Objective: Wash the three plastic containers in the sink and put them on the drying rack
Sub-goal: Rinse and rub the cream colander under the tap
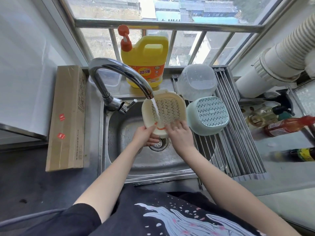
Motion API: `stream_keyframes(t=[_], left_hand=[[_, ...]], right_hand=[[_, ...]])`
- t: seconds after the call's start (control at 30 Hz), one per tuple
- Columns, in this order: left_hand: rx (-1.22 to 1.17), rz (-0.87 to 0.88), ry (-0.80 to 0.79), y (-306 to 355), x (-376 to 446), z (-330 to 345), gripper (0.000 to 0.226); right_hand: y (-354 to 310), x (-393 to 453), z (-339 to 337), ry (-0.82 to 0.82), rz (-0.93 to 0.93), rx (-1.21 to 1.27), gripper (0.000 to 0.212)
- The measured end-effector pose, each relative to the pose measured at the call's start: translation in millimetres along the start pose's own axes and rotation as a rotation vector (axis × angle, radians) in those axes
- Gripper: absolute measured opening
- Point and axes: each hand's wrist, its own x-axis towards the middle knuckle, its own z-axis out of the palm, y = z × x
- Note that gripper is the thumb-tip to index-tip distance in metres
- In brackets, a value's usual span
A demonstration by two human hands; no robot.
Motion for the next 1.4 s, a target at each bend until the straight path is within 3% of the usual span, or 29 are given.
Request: stream_keyframes(t=[0.1, 0.3, 0.4, 0.53, 0.6, 0.67, 0.7, 0.77, 0.87, 0.97, 1.03, 1.13, 1.27, 1.33, 1.4], left_hand=[[0.033, -0.041, -0.035, 3.3, 0.5, 3.9, 0.037], [0.123, 0.122, 0.039, 4.4, 0.8, 18.6, 0.029], [0.143, 0.156, 0.081, 3.8, -2.6, 23.7, 0.024], [0.29, 0.209, 0.167, -4.6, 1.2, 19.1, 0.031], [0.259, 0.19, 0.156, -6.5, -0.6, 16.8, 0.028], [0.168, 0.163, 0.132, -1.2, -9.2, 18.0, 0.02], [0.146, 0.161, 0.143, -0.3, -8.9, 18.0, 0.021], [0.167, 0.205, 0.178, 0.1, -9.8, 16.9, 0.025], [0.264, 0.264, 0.219, -1.6, -16.8, 12.1, 0.022], [0.288, 0.294, 0.254, -2.2, -23.1, 9.3, 0.021], [0.324, 0.327, 0.277, -2.7, -23.8, 9.9, 0.022], [0.46, 0.39, 0.31, 0.2, -30.7, 17.6, 0.024], [0.54, 0.397, 0.36, 0.6, -31.8, 20.0, 0.023], [0.448, 0.359, 0.375, -1.8, -26.0, 15.0, 0.026], [0.392, 0.322, 0.377, -3.0, -22.3, 8.1, 0.027]], right_hand=[[11.5, -0.8, -0.4, 0.017, -0.045, -0.009, 0.039], [-7.0, 2.9, -11.6, -0.468, 0.191, 0.102, 0.081], [-19.6, 7.8, -12.9, -0.448, 0.282, 0.326, 0.092], [-19.9, 11.2, -25.1, -0.486, 0.117, 0.709, 0.085], [-15.7, 10.2, -25.3, -0.405, 0.162, 0.795, 0.084], [-10.8, 8.8, -20.3, -0.254, 0.204, 0.664, 0.084], [-11.6, 8.0, -18.1, -0.232, 0.138, 0.548, 0.084], [-15.8, 7.6, -11.6, -0.299, -0.041, 0.444, 0.083], [-12.7, 8.1, -12.6, -0.438, -0.087, 0.521, 0.082], [-0.9, 3.3, -7.1, -0.24, -0.021, 0.266, 0.073], [-3.2, -2.0, -4.4, -0.23, 0.098, 0.16, 0.067], [-24.0, 0.2, 0.7, -0.318, 0.189, 0.273, 0.073], [-35.6, 4.5, -10.8, -0.368, -0.023, 0.688, 0.059], [-25.4, 1.1, -13.8, -0.355, -0.026, 0.558, 0.066], [-12.9, -2.1, -8.8, -0.315, 0.011, 0.28, 0.072]])
